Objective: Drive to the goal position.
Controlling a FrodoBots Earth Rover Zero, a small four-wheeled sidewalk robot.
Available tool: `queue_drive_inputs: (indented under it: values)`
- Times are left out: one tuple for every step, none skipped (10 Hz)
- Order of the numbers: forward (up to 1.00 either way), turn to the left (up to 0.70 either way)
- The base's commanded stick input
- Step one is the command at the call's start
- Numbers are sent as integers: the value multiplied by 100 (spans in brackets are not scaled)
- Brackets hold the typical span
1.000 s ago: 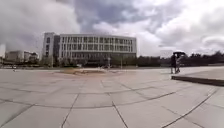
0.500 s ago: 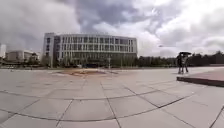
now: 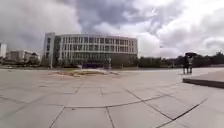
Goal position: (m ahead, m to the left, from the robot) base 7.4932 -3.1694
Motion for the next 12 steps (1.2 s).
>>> queue_drive_inputs:
  values:
    - [70, -5]
    - [70, -5]
    - [70, -5]
    - [70, -5]
    - [70, -5]
    - [70, -5]
    - [70, -5]
    - [70, -5]
    - [70, -5]
    - [70, -5]
    - [70, -5]
    - [70, -5]
